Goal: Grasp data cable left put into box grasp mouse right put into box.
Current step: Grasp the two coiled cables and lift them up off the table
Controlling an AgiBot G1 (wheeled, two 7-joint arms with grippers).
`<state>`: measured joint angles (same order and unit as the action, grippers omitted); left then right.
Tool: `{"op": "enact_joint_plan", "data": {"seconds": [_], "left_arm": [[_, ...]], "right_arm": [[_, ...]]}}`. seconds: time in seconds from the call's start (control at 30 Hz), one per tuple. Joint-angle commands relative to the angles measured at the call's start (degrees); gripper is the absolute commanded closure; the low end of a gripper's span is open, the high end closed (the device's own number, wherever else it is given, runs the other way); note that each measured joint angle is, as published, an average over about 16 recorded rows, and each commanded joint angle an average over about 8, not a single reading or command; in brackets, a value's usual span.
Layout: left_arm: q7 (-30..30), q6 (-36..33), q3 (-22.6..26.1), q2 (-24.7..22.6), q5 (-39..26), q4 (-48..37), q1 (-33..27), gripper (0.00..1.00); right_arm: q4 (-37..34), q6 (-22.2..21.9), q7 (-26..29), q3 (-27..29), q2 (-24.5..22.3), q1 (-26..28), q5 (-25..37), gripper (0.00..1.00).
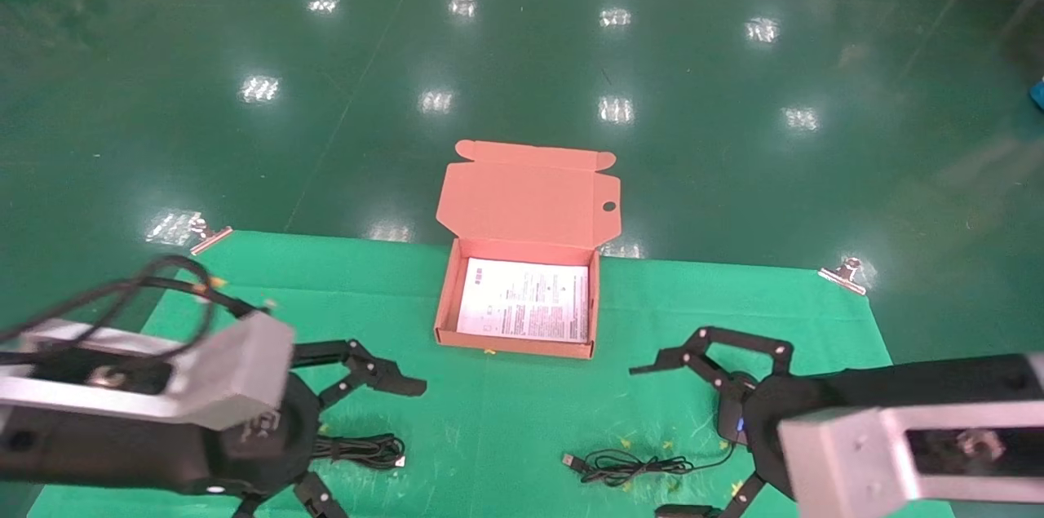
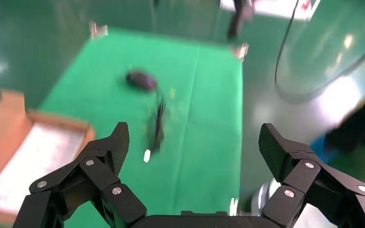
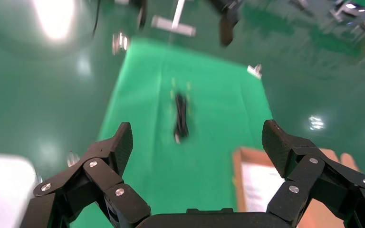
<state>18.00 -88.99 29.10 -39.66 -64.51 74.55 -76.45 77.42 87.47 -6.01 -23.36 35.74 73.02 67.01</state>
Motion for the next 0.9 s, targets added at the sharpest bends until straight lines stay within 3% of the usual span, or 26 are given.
{"op": "enact_joint_plan", "data": {"seconds": [0.03,0.27,0.47,0.67,0.9], "left_arm": [[1.2,-0.5,2.0,-0.8,-3.5,0.0,-2.1,0.0],[-0.2,-0.4,12.0,-4.9,-20.2,1.3,-8.8,0.0],[0.1,1.1,19.5,-9.6,-33.4,1.9,-11.6,0.0],[2.0,3.0,23.3,-12.2,-40.9,0.9,-10.6,0.0],[3.6,5.2,24.7,-13.7,-44.7,-2.2,-9.3,0.0]], "right_arm": [[0.3,0.5,-3.5,-1.6,0.6,2.4,4.6,0.0],[0.5,-1.0,-12.7,-8.3,3.3,5.6,18.6,0.0],[0.3,-5.0,-15.6,-12.5,5.6,4.4,29.4,0.0],[0.1,-9.7,-15.2,-14.6,7.4,1.9,36.5,0.0],[-0.3,-13.5,-12.7,-15.9,9.3,-0.5,41.5,0.0]]}}
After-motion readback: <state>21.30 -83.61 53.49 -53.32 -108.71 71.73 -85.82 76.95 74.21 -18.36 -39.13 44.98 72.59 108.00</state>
